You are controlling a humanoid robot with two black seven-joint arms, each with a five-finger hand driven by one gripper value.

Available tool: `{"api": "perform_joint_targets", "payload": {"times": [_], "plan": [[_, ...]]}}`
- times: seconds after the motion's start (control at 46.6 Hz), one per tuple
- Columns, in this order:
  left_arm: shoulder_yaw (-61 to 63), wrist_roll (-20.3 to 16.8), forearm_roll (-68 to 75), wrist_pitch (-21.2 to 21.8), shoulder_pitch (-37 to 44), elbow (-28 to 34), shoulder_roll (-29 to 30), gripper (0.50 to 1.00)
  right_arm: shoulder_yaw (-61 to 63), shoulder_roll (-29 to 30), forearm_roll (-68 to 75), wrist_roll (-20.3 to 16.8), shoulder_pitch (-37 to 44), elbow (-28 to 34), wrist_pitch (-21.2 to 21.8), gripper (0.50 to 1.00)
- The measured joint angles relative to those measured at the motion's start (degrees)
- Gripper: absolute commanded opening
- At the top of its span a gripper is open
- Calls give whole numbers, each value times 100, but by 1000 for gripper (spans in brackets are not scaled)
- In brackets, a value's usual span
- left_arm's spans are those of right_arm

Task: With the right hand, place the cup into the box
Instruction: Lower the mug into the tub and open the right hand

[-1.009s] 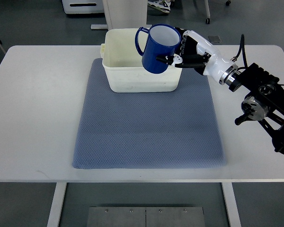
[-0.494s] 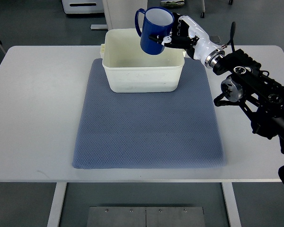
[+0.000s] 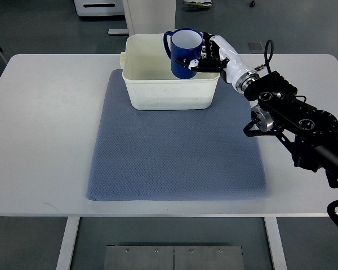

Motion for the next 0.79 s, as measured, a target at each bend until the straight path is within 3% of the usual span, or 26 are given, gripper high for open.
{"api": "perform_joint_targets", "payload": {"times": [0.558, 0.579, 0.644, 0.665, 0.794], "plan": [[0, -1, 0, 2, 2, 0, 0, 1000, 1, 5, 10, 3, -33, -18, -80, 500], [0, -1, 0, 2, 2, 0, 0, 1000, 6, 5, 9, 4, -30, -15, -80, 558], [0, -1, 0, 1, 1, 0, 0, 1000, 10, 4, 10, 3, -29, -12, -77, 808], [0, -1, 0, 1, 0, 0, 0, 1000, 10, 2, 9, 3, -29, -12, -77, 851], [0, -1, 0, 1, 0, 1, 0, 1000, 10, 2, 10, 3, -29, -11, -76, 951]]}}
